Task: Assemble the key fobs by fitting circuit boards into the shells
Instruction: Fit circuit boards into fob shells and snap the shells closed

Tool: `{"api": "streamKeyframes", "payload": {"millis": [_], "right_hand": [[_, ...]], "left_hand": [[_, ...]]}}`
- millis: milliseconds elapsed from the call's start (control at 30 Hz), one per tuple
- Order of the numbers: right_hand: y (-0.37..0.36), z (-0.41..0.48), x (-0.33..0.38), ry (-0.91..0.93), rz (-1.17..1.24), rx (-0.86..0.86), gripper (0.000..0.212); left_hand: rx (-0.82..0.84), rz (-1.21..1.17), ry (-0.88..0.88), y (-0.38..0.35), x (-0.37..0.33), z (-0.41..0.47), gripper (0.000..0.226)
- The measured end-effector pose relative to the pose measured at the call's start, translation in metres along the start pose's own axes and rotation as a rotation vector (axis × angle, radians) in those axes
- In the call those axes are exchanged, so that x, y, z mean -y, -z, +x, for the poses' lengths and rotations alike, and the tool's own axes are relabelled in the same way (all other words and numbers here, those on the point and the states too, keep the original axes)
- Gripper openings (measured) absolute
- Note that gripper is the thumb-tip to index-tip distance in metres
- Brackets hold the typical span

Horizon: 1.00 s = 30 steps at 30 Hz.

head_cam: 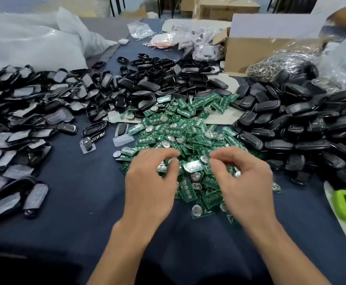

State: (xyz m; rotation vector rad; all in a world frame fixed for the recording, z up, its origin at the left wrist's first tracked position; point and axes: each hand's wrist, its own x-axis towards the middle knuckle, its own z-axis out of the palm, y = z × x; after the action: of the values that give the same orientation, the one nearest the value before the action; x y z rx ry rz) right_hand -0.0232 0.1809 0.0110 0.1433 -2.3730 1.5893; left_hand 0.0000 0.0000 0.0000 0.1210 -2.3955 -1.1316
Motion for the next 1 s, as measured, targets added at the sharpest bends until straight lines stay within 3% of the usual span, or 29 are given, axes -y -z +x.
{"api": "streamKeyframes", "payload": {"millis": [33,100,200,467,567,633,700,767,800,900,1000], "right_hand": [[-0.003,0.009,-0.001,0.018,-0.09,0.041,0.022],[-0.011,0.026,-0.006,0.045,-0.312,0.154,0.05],[-0.028,0.049,-0.018,0.021,-0.481,0.321,0.067],[-0.058,0.112,-0.027,-0.011,-0.544,0.303,0.051],[-0.062,0.125,-0.024,-0.005,-0.534,0.272,0.043],[-0.06,0.125,-0.025,0.01,-0.524,0.281,0.039],[-0.059,0.123,-0.025,-0.024,-0.481,0.272,0.038],[-0.059,0.122,-0.026,-0.041,-0.44,0.231,0.036],[-0.058,0.121,-0.026,-0.04,-0.432,0.205,0.034],[-0.054,0.122,-0.024,-0.044,-0.388,0.128,0.026],[-0.051,0.119,-0.021,-0.042,-0.345,0.071,0.022]], "left_hand": [[0.044,0.148,-0.103,-0.003,0.001,0.008,0.027],[0.168,0.416,-0.149,-0.015,0.006,0.02,0.057],[0.317,0.479,-0.112,-0.031,0.014,0.037,0.071],[0.39,0.389,-0.049,-0.061,0.02,0.094,0.064],[0.447,0.467,-0.072,-0.059,0.01,0.122,0.061],[0.49,0.232,0.052,-0.042,0.002,0.144,0.054],[0.306,-0.035,0.13,-0.025,0.004,0.169,0.044],[0.091,0.061,0.165,-0.014,0.018,0.194,0.037],[0.087,0.181,0.198,-0.012,0.027,0.205,0.04],[0.31,0.465,0.252,-0.018,0.056,0.221,0.052],[0.214,0.55,0.147,-0.026,0.074,0.217,0.055]]}}
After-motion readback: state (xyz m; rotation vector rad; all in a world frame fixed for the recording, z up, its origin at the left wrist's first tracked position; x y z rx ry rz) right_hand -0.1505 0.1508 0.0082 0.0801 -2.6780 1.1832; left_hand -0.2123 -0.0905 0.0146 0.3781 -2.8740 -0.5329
